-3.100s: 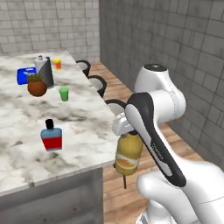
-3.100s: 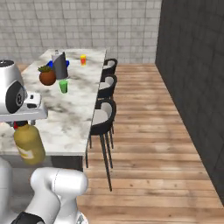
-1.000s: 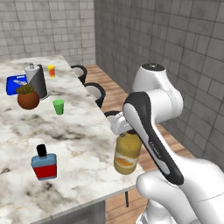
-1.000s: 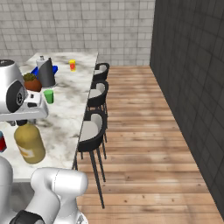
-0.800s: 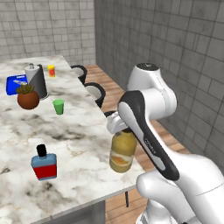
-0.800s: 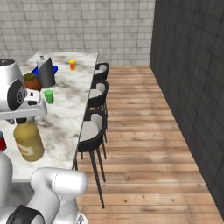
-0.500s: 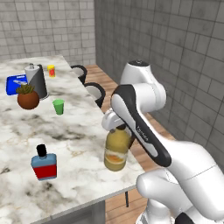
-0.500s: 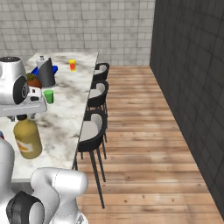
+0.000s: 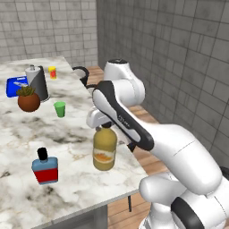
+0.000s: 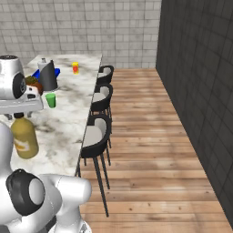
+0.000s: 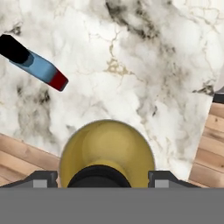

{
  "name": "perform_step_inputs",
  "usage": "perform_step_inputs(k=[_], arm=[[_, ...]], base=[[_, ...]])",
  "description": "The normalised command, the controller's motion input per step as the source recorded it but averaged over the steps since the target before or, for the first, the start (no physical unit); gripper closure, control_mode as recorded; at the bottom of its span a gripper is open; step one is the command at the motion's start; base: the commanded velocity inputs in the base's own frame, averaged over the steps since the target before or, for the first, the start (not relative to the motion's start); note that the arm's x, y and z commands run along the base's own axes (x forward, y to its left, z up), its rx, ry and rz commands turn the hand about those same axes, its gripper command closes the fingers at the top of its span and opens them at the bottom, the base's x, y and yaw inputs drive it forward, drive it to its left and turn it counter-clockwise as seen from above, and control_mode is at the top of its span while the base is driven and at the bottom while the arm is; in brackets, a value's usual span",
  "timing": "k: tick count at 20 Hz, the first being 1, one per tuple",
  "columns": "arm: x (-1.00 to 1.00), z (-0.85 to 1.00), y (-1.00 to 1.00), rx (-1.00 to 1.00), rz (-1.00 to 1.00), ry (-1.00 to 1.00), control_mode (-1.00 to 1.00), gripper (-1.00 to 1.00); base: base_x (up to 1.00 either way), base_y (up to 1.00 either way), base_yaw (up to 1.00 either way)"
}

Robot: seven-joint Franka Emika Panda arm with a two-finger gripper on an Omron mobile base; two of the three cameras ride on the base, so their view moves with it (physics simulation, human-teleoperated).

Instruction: Place the drinks on the dining counter in a tight cluster.

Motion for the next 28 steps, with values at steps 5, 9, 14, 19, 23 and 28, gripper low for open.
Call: perform_step_inputs(k=[5, 9, 14, 19, 23, 28], arm=[[0.00, -0.09, 0.24, -0.03, 0.00, 0.04, -1.00, 1.00], [0.00, -0.17, 0.38, -0.05, 0.00, -0.01, -1.00, 1.00], [0.08, -0.20, 0.34, -0.05, 0.00, -0.09, -1.00, 1.00], [0.49, -0.23, 0.08, -0.02, -0.03, 0.00, -1.00, 1.00], [0.49, -0.05, 0.07, 0.00, -0.03, 0.02, -1.00, 1.00], [0.08, 0.00, 0.06, 0.00, 0.00, 0.08, -1.00, 1.00]], base=[[0.00, 0.00, 0.00], [0.00, 0.00, 0.00], [0.00, 0.00, 0.00], [0.00, 0.00, 0.00], [0.00, 0.00, 0.00], [0.00, 0.00, 0.00]])
